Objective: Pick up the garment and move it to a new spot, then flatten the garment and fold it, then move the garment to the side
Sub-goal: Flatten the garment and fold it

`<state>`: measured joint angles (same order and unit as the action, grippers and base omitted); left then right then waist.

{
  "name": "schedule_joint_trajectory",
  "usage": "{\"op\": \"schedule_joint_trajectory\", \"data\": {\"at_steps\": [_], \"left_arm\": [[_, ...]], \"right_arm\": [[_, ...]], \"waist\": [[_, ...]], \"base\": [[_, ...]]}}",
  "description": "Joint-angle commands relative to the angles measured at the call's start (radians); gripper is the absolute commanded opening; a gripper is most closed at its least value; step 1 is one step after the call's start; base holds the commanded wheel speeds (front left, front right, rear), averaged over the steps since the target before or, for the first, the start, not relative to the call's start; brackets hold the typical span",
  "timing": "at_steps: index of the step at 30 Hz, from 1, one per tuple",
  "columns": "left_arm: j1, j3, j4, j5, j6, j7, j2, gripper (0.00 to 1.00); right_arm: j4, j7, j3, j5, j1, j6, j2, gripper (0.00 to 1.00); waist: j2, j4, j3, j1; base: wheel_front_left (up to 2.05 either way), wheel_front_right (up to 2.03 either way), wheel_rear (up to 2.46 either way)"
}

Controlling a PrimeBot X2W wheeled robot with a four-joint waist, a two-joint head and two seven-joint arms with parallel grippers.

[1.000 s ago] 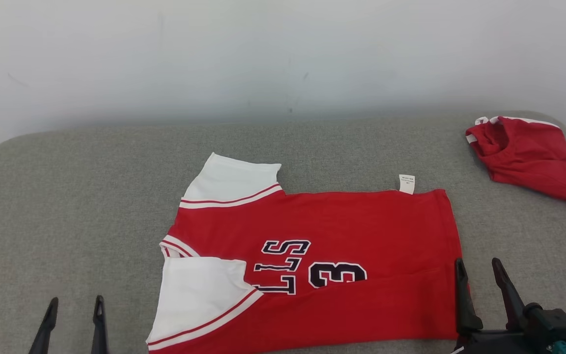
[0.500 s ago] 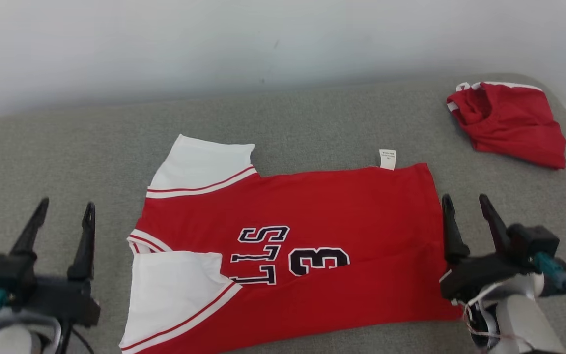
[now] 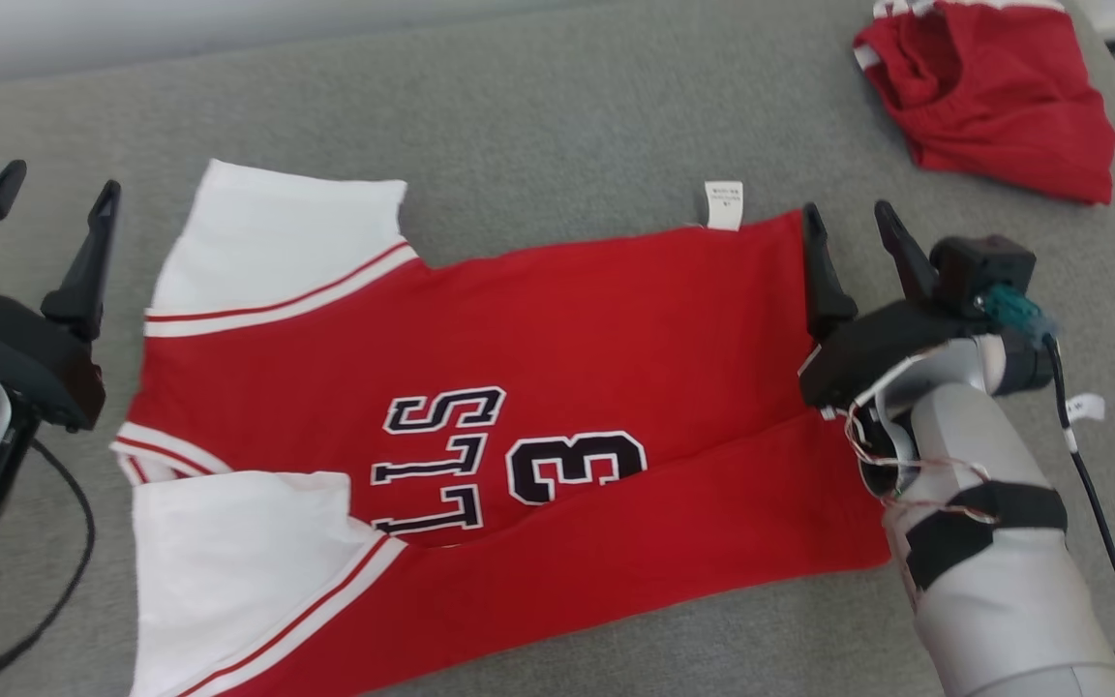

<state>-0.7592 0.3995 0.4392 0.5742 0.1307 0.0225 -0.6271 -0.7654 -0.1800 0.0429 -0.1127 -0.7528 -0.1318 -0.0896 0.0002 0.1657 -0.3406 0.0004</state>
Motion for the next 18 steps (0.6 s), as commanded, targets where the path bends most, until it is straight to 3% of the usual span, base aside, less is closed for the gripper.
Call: {"op": "schedule_joint_trajectory", "data": {"at_steps": [1,9,18], "left_arm": [[-0.014,0.006,0.004,0.014,-0.002,-0.001,-0.009,1.0],[-0.164,0.154,0.127,0.09,-0.002,-0.035,-0.04,1.0],[-0.272,0.264,0.261,0.162,-0.002,-0.052,-0.058,1.0]], "right_arm": [[-0.004,-0.005,-0.003,0.003,-0.013,0.003,0.007,1.0],[-0.111,-0.013,-0.052,0.008,-0.135,0.003,0.026,1.0],[-0.152,-0.034,-0.144,-0.031,-0.193,0.003,0.04,1.0]], "waist": [[-0.0002,0.063,-0.07,-0.0004],[-0.0002,0.112,-0.124,-0.0004],[-0.0002,0.151,-0.153,-0.0004]], "base": [[0.0,0.0,0.0],[0.0,0.0,0.0],[0.0,0.0,0.0]]}}
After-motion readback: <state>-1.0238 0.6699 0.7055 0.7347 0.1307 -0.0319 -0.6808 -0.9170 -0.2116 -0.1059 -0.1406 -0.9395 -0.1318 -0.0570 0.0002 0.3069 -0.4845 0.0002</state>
